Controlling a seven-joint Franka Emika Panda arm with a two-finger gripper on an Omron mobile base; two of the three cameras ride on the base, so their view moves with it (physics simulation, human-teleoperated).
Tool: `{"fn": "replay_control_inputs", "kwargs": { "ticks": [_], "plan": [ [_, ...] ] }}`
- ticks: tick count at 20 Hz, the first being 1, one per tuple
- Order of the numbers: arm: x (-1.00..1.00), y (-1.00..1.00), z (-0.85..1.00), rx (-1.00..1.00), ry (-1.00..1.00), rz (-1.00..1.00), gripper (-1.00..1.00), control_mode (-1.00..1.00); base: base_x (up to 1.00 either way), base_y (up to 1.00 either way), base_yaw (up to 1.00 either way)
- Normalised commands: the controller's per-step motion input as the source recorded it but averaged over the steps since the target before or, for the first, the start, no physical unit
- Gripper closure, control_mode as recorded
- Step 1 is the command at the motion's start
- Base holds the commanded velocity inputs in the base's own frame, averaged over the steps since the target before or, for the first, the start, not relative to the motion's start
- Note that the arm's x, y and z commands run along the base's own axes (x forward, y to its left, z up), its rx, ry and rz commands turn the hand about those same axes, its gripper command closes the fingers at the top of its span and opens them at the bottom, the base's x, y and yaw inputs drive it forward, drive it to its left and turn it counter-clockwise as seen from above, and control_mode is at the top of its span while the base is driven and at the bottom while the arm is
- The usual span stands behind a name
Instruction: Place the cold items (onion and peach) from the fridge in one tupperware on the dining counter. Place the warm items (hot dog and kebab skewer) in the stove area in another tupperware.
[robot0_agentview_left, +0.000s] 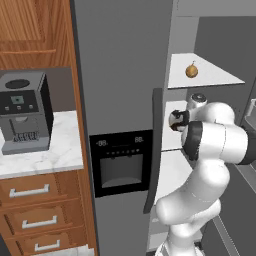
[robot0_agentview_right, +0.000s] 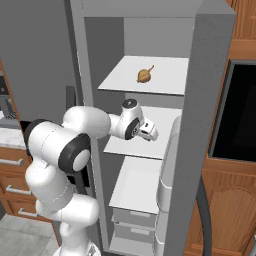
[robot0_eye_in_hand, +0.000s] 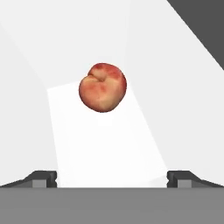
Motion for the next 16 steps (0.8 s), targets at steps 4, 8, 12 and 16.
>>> {"fn": "replay_control_inputs", "kwargs": {
  "ticks": [4,8,12,16],
  "plan": [
    [0.56,-0.13,-0.15,0.06,0.01,0.0,-1.0,-1.0,0.0,0.0,0.0],
    [0.52,-0.17,-0.15,0.07,0.0,0.0,-1.0,-1.0,0.0,0.0,0.0],
    [0.52,-0.17,-0.15,0.07,0.0,0.0,-1.0,-1.0,0.0,0.0,0.0],
    [0.5,-0.08,-0.16,0.06,0.0,0.0,-1.0,-1.0,0.0,0.0,0.0]
  ]
}}
